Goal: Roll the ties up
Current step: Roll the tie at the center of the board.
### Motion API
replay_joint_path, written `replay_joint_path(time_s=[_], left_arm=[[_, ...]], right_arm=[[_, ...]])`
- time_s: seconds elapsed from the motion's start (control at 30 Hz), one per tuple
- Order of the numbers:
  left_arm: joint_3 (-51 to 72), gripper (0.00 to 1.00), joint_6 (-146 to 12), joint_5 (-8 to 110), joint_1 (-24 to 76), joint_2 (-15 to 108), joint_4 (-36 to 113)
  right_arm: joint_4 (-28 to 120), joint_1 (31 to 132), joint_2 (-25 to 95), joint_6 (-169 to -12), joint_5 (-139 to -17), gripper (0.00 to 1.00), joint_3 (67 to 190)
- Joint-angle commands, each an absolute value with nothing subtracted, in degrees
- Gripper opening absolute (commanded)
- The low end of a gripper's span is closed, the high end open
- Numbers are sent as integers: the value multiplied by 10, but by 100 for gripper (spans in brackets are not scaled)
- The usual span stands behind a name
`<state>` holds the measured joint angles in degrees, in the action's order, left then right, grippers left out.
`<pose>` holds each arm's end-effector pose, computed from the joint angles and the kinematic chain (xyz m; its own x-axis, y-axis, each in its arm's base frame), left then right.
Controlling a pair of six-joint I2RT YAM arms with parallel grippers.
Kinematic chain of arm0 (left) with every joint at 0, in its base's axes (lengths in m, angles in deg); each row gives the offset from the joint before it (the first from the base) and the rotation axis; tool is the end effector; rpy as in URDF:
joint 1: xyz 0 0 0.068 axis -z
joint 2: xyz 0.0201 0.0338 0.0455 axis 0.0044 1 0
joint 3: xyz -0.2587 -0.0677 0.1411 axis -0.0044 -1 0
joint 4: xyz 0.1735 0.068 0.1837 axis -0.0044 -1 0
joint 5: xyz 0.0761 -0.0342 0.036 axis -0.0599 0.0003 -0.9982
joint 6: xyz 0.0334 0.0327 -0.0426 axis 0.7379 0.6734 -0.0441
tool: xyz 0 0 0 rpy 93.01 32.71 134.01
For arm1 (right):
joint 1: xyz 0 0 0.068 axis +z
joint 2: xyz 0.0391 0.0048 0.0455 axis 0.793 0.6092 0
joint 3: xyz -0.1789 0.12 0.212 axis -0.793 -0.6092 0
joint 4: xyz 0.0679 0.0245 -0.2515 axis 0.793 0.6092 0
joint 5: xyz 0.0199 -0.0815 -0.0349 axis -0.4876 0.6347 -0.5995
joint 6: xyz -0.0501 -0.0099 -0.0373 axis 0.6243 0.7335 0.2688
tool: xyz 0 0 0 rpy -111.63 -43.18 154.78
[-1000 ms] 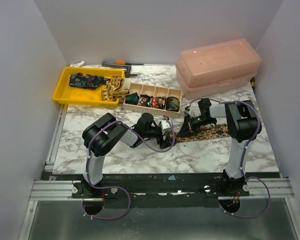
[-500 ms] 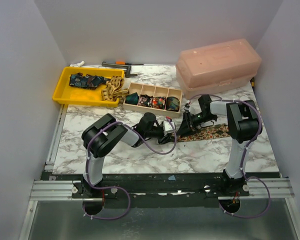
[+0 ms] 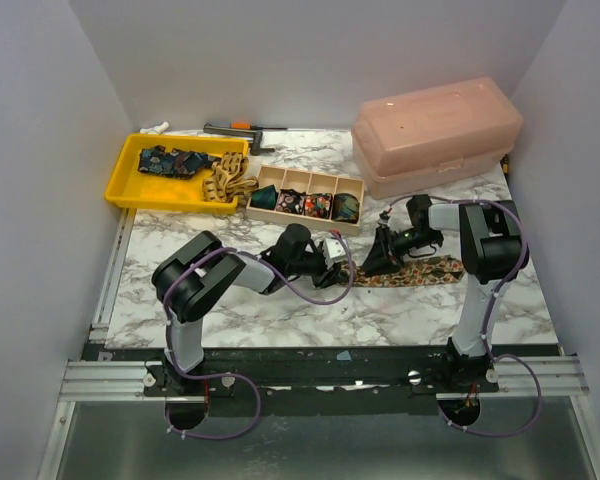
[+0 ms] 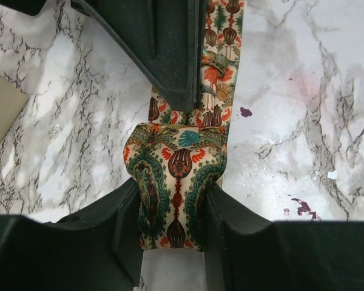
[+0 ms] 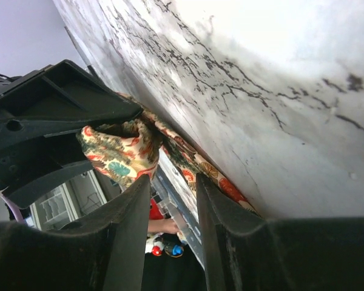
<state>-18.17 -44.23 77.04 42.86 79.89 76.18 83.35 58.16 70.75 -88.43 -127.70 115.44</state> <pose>0.2543 -0.2758 0.1466 -0.1328 0.3341 -0.9331 0.9786 0.1937 -0.0699 0.3364 0.0747 0.1126 -0.9935 -0.0549 0.1002 0.0541 0.5462 0.8359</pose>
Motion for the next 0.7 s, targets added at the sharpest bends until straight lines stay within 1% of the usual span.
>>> replay_joint_path(time_s=[0.0, 0.1, 0.2, 0.37, 0.5, 0.6, 0.67], left_arm=[[-180, 23, -400, 697, 422, 792, 644], [-180, 24, -374, 696, 428, 802, 625], [-178, 26, -361, 698, 440, 807, 620], [-181, 27, -360, 702, 448, 811, 619], [-184, 28, -361, 702, 451, 811, 620], [-179, 29, -359, 703, 453, 816, 614], [-177, 31, -359, 705, 452, 817, 614]], right_arm=[[833, 575, 728, -846, -1178, 40, 1161], [844, 577, 692, -844, -1229, 41, 1175], [855, 592, 676, -837, -1273, 44, 1177], [844, 634, 683, -862, -1276, 43, 1172], [828, 640, 706, -869, -1263, 42, 1172], [826, 641, 722, -870, -1280, 36, 1186], [827, 643, 722, -870, -1287, 23, 1190]])
